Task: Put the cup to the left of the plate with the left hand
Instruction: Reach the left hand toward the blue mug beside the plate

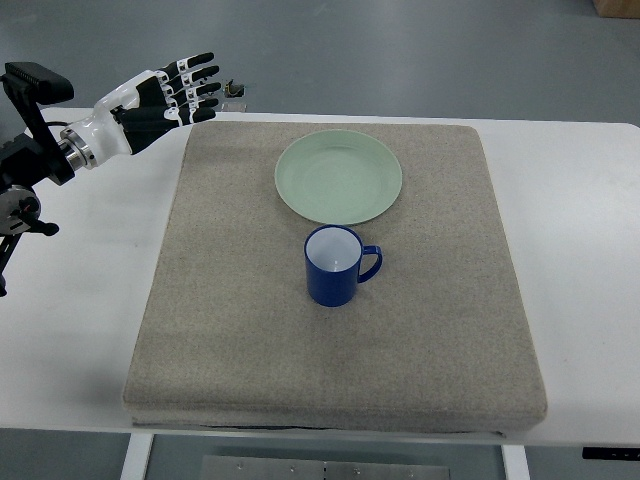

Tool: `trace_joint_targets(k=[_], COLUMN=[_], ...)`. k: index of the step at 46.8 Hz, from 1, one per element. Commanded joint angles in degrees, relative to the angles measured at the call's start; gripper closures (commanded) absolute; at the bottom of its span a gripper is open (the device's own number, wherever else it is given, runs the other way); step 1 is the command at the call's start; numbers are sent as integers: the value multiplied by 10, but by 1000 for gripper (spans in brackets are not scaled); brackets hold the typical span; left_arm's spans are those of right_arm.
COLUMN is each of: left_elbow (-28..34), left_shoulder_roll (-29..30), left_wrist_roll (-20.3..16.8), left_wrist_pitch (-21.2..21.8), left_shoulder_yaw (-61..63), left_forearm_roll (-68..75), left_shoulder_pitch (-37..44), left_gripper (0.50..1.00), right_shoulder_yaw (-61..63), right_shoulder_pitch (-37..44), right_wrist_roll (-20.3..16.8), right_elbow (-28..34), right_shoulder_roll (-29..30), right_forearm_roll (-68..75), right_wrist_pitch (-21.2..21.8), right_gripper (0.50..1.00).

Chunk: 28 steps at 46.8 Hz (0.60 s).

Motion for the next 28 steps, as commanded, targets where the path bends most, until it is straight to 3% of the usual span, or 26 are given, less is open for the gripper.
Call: trace_joint_targets(k=[1, 7, 12, 19, 28], left_elbow=[-42, -114, -158, -175, -168], left_shoulder_roll=[9, 23, 20, -1, -42], left_wrist_roll=[-11, -19, -57, -105, -107], left_wrist_pitch=[0, 0, 0, 0, 0], left_shoulder_yaw=[2, 18, 20, 40, 47], left_forearm_roll=[8, 46, 79, 109, 160], left_shoulder_pitch=[21, 59, 101, 128, 145], left_gripper=[504, 501, 504, 504, 504], right_shoulder_yaw=[0, 0, 0, 0, 0], right_shoulder_pitch=[0, 0, 0, 0, 0], right_wrist_roll=[0, 0, 0, 0, 0], right_elbow=[-1, 0, 0, -1, -1], right_shoulder_roll=[0, 0, 0, 0, 0], right_forearm_roll=[0, 0, 0, 0, 0], right_wrist_pitch=[0, 0, 0, 0, 0], right_gripper=[566, 566, 566, 566, 566])
